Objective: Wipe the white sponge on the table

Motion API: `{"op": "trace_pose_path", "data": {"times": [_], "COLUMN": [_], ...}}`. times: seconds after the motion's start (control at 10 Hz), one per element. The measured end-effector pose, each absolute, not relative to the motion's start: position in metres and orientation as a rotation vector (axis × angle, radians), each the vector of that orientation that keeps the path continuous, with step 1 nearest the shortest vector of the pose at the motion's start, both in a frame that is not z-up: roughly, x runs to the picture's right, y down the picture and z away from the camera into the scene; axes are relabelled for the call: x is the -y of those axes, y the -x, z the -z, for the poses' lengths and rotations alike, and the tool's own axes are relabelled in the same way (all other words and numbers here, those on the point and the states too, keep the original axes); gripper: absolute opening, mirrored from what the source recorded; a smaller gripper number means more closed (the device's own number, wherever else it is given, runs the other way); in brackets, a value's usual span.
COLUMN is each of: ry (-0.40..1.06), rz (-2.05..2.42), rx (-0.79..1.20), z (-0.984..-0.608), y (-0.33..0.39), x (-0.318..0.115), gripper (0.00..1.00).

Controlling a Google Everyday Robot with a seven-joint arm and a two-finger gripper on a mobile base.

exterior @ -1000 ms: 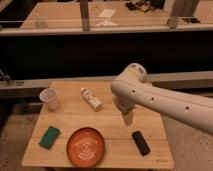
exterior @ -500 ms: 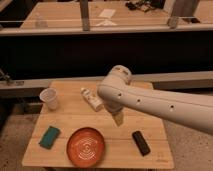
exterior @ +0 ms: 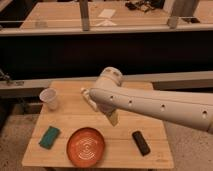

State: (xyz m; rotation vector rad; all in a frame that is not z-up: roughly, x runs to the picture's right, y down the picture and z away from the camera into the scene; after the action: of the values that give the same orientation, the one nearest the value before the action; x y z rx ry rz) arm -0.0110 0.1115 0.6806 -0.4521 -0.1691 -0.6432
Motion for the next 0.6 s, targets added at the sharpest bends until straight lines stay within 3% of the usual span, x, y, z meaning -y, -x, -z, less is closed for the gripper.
{"op": "trace_pose_path", "data": {"times": [0.6], "ry": [0.431], "rz": [0.748], "rx": [0.204], "z": [-0.688], "y": [0.056], "x": [-0.112], "gripper": [0.80]}}
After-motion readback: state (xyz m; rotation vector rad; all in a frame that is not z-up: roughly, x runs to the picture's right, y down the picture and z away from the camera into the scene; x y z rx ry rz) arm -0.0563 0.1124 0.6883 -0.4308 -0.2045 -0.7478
